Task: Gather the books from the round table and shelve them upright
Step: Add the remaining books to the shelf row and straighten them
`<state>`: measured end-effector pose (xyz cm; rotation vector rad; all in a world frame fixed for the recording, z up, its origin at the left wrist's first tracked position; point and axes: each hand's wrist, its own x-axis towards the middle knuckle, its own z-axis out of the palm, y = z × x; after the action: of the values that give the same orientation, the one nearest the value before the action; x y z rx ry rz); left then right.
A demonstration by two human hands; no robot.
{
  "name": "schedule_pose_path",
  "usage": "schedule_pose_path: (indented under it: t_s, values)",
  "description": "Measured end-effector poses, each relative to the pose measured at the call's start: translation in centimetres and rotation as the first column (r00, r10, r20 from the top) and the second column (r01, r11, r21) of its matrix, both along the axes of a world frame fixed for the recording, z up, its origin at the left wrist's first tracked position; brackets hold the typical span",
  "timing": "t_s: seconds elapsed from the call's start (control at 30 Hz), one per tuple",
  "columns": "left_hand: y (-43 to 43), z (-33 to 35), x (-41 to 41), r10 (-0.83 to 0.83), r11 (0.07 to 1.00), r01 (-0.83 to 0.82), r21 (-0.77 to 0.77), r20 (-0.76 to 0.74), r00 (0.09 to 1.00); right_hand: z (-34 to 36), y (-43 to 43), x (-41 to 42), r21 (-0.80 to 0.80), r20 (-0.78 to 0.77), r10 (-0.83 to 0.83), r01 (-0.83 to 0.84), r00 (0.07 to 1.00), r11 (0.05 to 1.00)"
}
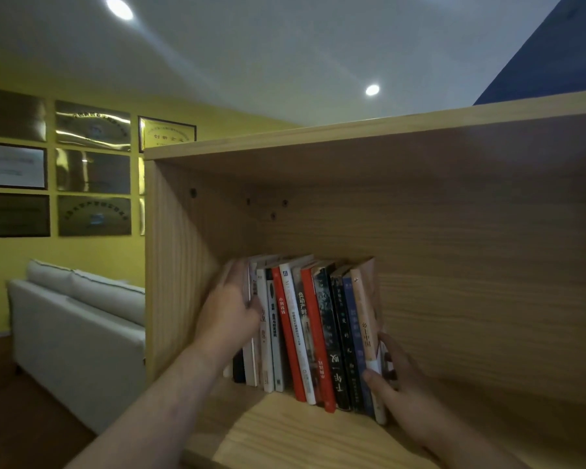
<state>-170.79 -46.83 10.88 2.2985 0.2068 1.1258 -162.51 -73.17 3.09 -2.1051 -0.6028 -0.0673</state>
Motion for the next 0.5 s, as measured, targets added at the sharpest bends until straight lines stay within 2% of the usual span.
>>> schedule_pose_path:
  t_s: [0.07,0.13,0.4,0.5]
  values:
    - [0.6,1.2,0.5,-0.022,0.999,0.025,0.037,-0.085,0.996,-0.1,-0.1,0.0,0.015,-0.001,0.006,-0.006,1.000,1.000]
    - [0.7,1.8,0.6,-0.026,0.998,0.031,0.046,-0.102,0.994,-0.2,-0.3,0.1,0.027,-0.007,0.012,-0.011,1.000,1.000]
    - [1.2,2.2,1.0,0.214,0.964,-0.206,0.166,-0.027,0.977,-0.9,-0.3,0.3,0.060,-0.013,0.027,-0.026,1.000,0.998]
    - [0.6,1.9,1.0,0.194,0.969,-0.200,0.146,0.053,0.979,-0.9,-0.3,0.3,0.066,-0.017,0.031,-0.030,0.999,0.997]
